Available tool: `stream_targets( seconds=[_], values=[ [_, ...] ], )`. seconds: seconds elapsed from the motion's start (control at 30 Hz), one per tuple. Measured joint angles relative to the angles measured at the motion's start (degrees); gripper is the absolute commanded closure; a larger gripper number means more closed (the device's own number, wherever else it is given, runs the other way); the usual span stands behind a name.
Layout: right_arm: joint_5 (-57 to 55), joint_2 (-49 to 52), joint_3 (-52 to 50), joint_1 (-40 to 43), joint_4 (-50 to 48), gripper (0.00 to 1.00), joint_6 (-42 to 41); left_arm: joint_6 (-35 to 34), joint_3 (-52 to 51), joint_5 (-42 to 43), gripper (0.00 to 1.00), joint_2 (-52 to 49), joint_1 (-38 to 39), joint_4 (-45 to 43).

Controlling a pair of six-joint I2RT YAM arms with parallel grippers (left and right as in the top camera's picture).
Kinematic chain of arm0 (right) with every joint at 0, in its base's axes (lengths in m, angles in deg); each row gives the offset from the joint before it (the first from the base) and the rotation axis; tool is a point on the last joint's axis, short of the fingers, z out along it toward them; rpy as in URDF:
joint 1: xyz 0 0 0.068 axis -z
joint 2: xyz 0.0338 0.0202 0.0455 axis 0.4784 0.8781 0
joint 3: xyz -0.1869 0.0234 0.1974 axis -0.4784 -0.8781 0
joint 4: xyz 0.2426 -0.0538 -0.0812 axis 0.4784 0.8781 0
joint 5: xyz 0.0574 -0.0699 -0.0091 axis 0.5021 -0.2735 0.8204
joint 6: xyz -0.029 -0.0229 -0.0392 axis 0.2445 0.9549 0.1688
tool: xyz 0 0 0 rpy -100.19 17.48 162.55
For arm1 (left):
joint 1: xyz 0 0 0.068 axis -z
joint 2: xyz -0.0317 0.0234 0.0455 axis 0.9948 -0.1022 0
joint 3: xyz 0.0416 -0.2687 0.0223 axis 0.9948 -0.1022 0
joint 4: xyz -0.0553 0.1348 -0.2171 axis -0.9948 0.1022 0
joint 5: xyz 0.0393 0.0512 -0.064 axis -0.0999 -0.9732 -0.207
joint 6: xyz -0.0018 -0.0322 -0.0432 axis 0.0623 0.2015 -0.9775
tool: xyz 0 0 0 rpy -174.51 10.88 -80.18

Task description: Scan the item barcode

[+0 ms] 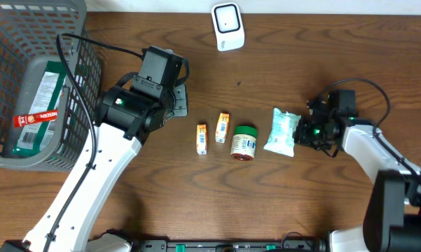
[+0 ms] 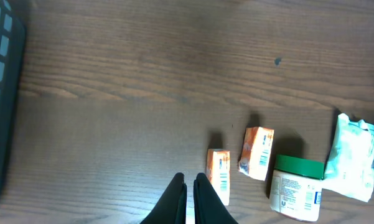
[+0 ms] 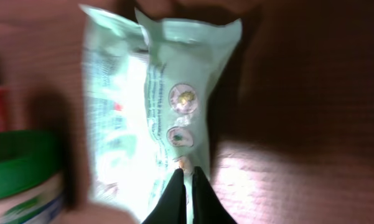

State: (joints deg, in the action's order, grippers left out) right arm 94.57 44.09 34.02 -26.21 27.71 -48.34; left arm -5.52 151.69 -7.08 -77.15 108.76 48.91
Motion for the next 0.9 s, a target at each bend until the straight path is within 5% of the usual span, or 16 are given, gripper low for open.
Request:
stream_targets(
  seconds=[0.33,0.77,0.9],
  values=[
    [9.51,-6.19,2.45,-0.72,4.39,0.94,8.39,0.00,0.00,0.00,0.92,0.00,0.00,1.25],
    [8.04,1.77,-8.96,-4.74,-14.84,0.94,6.27,0.00,0.00,0.00,0.91,0.00,0.00,1.05],
    [8.59,1.81,-8.63,-4.72,-14.21,0.92,5.31,0.00,0.00,0.00,0.91,0.00,0.00,1.05]
  ],
)
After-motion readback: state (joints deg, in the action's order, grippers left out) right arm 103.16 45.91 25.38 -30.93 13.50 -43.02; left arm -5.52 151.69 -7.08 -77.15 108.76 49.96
